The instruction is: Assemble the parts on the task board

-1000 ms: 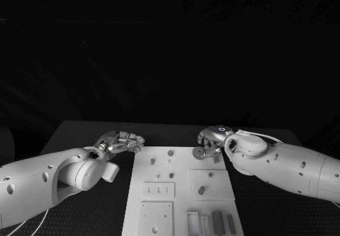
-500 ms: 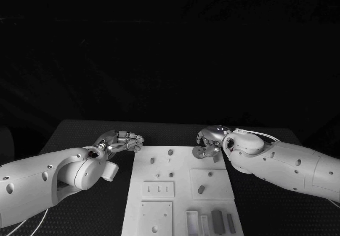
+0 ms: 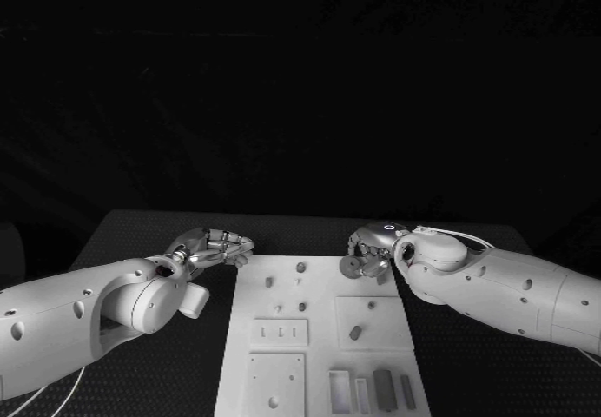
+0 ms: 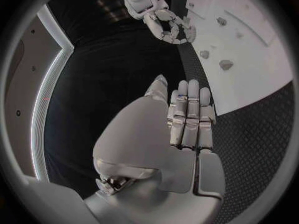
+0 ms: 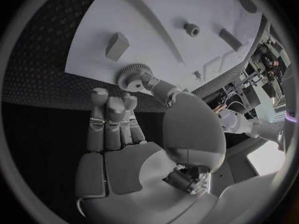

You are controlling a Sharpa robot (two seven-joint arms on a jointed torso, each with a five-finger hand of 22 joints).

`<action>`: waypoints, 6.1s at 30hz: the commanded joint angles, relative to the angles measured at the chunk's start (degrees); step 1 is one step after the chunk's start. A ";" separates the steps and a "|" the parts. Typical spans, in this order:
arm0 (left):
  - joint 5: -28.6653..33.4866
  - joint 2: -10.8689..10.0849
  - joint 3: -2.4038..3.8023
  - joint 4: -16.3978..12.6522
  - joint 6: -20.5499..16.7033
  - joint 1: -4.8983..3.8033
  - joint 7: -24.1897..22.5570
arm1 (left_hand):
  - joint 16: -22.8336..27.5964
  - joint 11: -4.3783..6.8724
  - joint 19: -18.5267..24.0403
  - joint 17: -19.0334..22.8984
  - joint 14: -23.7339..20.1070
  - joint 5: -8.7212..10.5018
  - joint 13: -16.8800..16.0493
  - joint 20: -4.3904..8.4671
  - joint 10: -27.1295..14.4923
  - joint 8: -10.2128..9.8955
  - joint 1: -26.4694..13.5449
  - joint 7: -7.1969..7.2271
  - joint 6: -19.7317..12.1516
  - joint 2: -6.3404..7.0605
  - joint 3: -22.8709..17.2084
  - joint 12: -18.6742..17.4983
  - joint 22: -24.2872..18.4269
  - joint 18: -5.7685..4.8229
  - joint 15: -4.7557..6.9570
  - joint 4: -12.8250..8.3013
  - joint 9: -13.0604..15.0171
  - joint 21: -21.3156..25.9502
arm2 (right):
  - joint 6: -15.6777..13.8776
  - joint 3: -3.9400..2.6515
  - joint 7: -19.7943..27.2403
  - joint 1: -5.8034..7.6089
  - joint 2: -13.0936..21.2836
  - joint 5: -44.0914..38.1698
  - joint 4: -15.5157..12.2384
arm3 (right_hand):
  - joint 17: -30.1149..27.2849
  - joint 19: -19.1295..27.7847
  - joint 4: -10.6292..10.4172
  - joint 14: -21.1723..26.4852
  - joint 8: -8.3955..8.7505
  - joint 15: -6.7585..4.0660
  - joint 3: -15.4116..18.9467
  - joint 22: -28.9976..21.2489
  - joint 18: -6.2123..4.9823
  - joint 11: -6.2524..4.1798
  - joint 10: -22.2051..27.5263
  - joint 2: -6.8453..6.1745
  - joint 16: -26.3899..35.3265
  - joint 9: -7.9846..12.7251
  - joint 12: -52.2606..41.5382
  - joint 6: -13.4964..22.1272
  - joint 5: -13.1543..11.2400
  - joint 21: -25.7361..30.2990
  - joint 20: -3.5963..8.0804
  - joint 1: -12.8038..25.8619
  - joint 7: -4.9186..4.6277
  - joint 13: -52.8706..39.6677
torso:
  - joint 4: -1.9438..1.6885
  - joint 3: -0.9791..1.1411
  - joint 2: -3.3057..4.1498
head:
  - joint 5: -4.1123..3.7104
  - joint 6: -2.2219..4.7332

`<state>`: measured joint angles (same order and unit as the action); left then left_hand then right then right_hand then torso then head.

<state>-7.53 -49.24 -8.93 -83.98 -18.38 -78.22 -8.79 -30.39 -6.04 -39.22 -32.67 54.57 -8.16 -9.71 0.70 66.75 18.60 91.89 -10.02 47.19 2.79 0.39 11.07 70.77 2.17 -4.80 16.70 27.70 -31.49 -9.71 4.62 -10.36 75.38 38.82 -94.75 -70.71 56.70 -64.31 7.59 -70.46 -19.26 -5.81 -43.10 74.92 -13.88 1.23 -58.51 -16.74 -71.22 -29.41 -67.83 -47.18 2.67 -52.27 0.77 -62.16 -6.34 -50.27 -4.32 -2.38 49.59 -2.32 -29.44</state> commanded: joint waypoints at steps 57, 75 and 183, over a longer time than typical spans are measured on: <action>0.20 -0.02 0.01 0.04 0.88 -0.06 -0.20 | -0.12 -0.10 -0.19 -0.14 0.21 0.32 -0.11 0.19 0.35 -0.49 -0.25 -0.33 0.09 0.21 -0.35 -0.36 -0.14 0.18 -0.01 -0.02 0.02 -0.36 | -0.01 0.01 3.22 -2.33 -0.79 -3.64 2.15 | 0.93 1.04 2.51 0.35 0.41 0.02 -3.33 1.09 -1.12 -0.97 3.10 0.29 -0.45 0.13 -2.13 -8.78 0.10 -2.18 0.07 -3.66 -0.21 0.93 | 0.03 0.01 -0.01 | -0.31 -0.81; 0.20 -0.11 0.01 -0.10 0.76 -0.06 -0.17 | -0.11 -0.09 -0.18 -0.16 0.22 0.31 -0.13 0.20 0.37 -0.50 -0.19 -0.32 0.11 0.21 -0.39 -0.38 -0.16 0.19 -0.01 -0.05 0.04 -0.37 | -3.24 0.02 3.75 -2.45 -1.06 -4.61 1.65 | 0.84 -0.60 -0.61 -1.54 -3.70 -2.13 -2.82 0.80 -1.12 -3.72 -0.18 1.90 -0.69 -2.71 -2.30 -15.93 0.10 -3.08 0.97 -2.39 2.84 2.29 | -0.03 -0.04 -0.02 | -0.61 -1.01; 0.20 -0.04 0.02 -0.43 0.18 -0.07 -0.03 | 0.03 -0.11 -0.02 -0.28 0.16 0.31 -0.26 0.15 0.44 -0.68 -0.22 -0.33 0.15 0.37 -0.46 -0.64 -0.30 0.17 -0.05 -0.03 0.13 -0.50 | -13.01 2.22 -2.65 -4.78 -10.41 -12.17 -1.55 | 0.96 -1.44 -0.03 -2.63 6.45 0.28 -3.69 0.09 -1.12 -0.54 -0.34 -0.22 0.48 0.17 -1.23 0.92 0.11 -2.43 1.61 -2.21 -0.84 3.66 | -0.01 0.02 -0.03 | 0.89 -0.94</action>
<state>-7.50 -49.36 -8.95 -84.29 -18.29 -78.21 -8.60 -30.39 -6.04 -39.22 -32.89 54.57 -8.16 -9.88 0.70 66.75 18.14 91.89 -10.02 47.19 2.79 0.26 10.64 70.56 2.17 -4.80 16.57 27.74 -31.71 -22.91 6.73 -12.49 70.73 28.24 -108.08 -72.55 57.62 -66.10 7.60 -73.10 -13.05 -5.61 -46.89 74.90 -14.17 -0.79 -59.99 -16.75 -71.11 -29.20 -69.43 -46.87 2.68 -55.00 2.55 -64.56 -6.63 -46.66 -4.35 -2.35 49.56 -1.47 -30.36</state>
